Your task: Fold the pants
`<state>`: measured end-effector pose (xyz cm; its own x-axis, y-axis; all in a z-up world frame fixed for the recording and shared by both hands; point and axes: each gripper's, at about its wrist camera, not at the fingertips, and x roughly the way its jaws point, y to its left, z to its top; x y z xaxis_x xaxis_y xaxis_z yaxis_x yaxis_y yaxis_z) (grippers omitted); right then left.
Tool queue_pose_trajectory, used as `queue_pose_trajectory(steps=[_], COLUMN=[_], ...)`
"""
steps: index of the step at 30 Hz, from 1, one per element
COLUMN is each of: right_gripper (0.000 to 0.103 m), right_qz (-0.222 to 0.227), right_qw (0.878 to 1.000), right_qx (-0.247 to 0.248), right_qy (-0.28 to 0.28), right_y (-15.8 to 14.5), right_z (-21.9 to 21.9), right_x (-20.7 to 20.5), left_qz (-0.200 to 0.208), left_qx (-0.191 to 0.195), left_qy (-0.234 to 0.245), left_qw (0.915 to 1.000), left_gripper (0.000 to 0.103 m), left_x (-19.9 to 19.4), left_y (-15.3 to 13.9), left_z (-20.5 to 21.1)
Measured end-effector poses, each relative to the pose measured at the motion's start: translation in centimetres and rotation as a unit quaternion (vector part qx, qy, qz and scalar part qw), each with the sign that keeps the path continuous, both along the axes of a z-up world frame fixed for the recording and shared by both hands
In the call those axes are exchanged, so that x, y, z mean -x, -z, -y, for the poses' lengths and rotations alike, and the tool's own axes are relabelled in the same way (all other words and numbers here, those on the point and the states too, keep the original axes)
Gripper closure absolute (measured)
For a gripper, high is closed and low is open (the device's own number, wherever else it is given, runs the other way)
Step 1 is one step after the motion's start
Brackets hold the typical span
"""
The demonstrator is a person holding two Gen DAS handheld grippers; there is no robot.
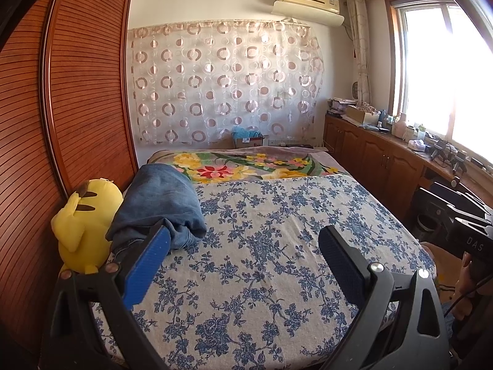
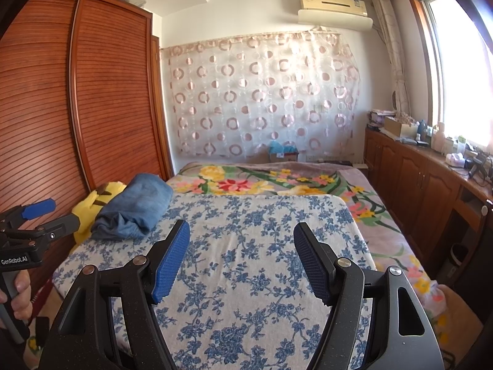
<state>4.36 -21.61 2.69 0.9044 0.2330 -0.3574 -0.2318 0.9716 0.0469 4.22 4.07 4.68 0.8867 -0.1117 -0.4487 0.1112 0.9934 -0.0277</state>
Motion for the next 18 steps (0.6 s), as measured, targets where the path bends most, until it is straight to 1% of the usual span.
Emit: queue_pose_trajectory(steps=[18], right_gripper=[0.031], right_qz=[-0.001], right_qw=[1.000], right_qx=[-0.001], right_qy=[0.000], right_y=[0.08], right_z=[0.00], right_x=[0.04], left_qz=[0.000], left_qx=[-0.002], left_qy=[-0.002], left_qw=[1.0000], left_gripper=[0.005], left_x=[-0.01], left_y=[0.17], left_z=[0.10])
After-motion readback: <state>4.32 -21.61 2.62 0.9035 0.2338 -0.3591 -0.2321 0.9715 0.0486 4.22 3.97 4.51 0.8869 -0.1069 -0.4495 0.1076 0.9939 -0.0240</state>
